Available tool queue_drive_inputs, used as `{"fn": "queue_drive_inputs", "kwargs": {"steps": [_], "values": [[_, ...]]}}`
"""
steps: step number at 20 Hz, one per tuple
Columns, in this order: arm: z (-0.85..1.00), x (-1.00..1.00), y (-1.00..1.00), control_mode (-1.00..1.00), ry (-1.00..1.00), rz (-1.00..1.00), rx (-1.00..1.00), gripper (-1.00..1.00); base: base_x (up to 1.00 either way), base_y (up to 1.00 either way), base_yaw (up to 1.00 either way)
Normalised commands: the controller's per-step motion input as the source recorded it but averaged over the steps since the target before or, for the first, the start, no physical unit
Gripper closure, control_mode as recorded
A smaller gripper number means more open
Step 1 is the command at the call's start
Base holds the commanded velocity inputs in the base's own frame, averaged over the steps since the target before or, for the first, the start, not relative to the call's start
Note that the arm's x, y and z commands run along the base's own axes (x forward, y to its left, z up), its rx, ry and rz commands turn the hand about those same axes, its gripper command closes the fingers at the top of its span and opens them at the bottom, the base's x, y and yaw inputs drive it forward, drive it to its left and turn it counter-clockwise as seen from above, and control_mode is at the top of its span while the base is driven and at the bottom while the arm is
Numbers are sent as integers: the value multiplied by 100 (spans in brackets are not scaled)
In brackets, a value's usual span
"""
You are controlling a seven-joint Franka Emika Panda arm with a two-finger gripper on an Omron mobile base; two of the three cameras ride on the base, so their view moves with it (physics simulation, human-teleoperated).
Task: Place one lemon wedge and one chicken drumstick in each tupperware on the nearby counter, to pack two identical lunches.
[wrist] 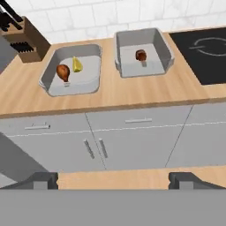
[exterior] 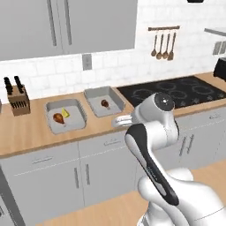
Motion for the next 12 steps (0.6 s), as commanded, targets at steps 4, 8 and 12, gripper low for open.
{"fn": "queue_drive_inputs", "kwargs": {"steps": [4,8,12], "values": [[0,0,0,100,0,0,0,-100,-39,0,89],[0,0,0,100,0,0,0,-100,-42,1,88],[0,0,0,100,0,0,0,-100,-45,45,84]]}}
